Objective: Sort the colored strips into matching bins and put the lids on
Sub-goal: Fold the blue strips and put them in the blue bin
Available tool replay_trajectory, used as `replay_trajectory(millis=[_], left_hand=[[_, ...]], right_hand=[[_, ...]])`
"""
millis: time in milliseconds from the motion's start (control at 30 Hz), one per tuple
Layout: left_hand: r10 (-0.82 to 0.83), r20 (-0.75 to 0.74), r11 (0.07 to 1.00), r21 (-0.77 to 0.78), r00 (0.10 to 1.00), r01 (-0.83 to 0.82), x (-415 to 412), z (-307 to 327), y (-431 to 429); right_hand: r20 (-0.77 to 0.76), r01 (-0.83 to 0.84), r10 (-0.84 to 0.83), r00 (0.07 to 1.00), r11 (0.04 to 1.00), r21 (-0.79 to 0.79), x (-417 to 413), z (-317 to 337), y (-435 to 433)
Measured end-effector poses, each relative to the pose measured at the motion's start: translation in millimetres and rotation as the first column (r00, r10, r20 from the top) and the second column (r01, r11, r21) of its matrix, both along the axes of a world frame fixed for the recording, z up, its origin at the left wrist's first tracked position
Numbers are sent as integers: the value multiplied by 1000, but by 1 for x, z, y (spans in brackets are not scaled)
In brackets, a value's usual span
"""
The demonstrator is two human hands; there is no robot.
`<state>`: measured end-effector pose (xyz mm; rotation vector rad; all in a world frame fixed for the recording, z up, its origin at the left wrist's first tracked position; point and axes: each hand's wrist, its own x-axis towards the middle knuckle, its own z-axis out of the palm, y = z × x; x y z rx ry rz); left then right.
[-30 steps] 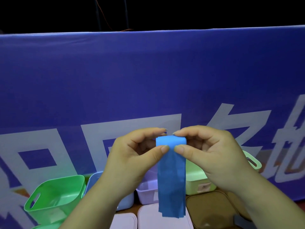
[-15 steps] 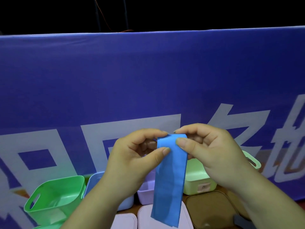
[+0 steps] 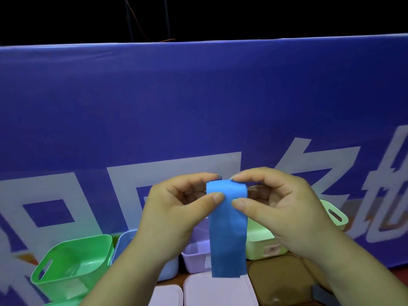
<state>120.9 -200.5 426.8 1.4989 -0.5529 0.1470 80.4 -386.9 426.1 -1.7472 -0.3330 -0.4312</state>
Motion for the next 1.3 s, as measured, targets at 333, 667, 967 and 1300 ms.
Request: replay_trajectory(millis=[333,667,967,1300], left_hand=[[-34,29,999,23,999,33,1,-1,2],[-14,161,996,91,987,-1,6,-9,4],[3,177,995,100,984,-21,5,-9,3],[14,136,997,74,991,-24,2,-8,3]], right_hand=[[24,35,-36,999,999,20,2,-2,1],[-25,40,-38,999,995,96,4,-1,1],[-51,12,-5,999,991,134,4,-3,1],[-49,34,-32,998,999,36,4,-5,0]])
